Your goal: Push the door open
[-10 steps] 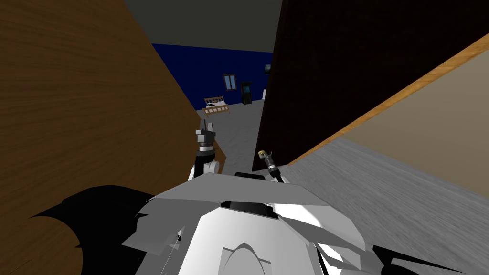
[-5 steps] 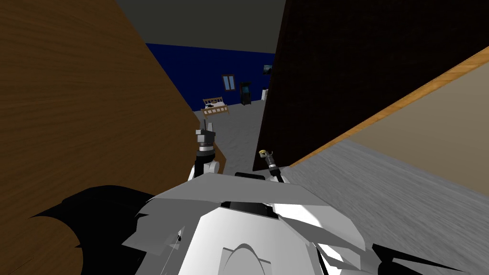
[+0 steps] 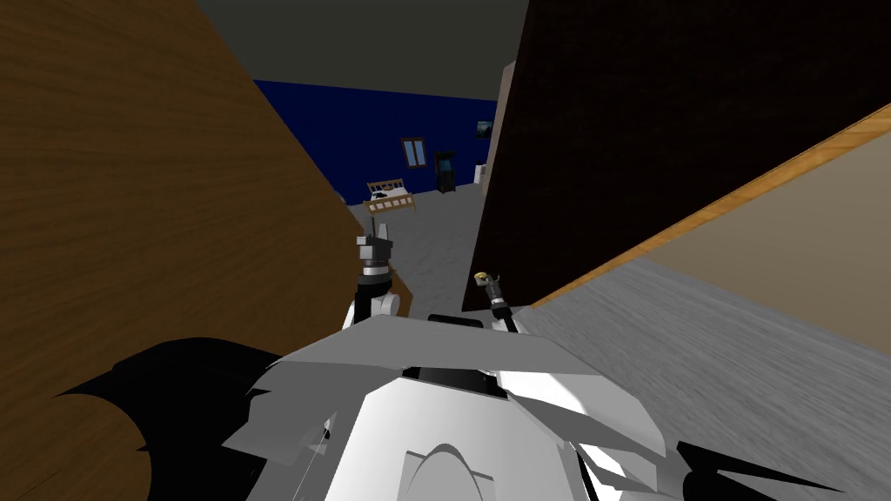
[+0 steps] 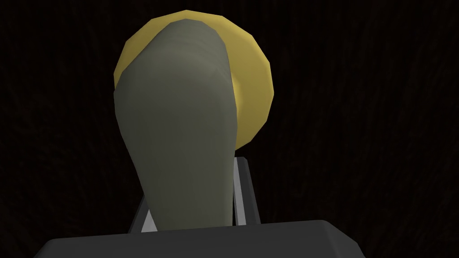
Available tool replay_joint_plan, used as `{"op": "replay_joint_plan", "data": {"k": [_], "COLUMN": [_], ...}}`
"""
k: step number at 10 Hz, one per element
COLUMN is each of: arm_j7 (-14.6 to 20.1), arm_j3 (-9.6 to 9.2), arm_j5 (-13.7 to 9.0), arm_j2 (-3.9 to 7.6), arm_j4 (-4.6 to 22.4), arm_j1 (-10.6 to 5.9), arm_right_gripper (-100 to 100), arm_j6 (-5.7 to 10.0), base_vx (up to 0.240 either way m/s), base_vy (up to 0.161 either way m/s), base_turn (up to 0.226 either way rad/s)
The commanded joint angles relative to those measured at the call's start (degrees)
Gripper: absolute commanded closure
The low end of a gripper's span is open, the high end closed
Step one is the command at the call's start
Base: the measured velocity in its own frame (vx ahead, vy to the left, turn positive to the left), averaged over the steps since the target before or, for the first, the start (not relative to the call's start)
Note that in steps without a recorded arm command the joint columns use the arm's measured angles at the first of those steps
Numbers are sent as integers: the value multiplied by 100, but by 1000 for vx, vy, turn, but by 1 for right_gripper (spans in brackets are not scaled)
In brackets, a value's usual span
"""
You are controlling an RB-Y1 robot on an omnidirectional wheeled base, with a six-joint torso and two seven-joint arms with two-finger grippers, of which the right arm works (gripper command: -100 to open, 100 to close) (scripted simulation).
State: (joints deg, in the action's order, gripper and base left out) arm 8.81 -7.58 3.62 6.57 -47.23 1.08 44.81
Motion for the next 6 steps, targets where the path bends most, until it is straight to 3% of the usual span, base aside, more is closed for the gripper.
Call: {"op": "replay_joint_plan", "data": {"k": [1, 6], "arm_j7": [-45, -218], "arm_j3": [158, 455], "arm_j5": [-72, -208], "arm_j2": [17, -106], "arm_j4": [-29, 110], "arm_j1": [-89, -198], "arm_right_gripper": [100, 100], "arm_j6": [-63, -133], "base_vx": [122, 146], "base_vy": [129, 120], "base_turn": [-74, -47]}}
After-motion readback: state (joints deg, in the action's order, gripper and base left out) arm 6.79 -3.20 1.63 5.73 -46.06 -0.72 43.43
